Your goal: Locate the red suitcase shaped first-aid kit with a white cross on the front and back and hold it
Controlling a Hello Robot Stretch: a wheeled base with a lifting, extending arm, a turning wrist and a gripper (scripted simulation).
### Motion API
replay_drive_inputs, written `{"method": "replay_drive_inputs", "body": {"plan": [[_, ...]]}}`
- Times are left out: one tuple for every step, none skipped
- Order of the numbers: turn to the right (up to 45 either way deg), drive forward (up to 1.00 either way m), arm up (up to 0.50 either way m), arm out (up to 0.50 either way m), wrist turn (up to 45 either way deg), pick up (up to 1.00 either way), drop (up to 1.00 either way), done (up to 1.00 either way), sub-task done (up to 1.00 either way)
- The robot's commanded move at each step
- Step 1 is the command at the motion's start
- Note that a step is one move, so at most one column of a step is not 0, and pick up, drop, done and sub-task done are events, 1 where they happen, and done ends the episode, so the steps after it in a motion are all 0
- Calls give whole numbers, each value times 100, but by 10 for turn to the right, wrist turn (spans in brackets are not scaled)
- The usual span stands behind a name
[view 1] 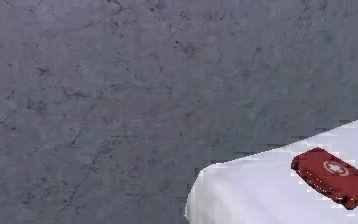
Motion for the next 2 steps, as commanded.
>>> {"method": "replay_drive_inputs", "body": {"plan": [[-390, 0, 0, 0, 0, 0, 0, 0, 0], [300, 0, 0, 0, 0, 0, 0, 0, 0]]}}
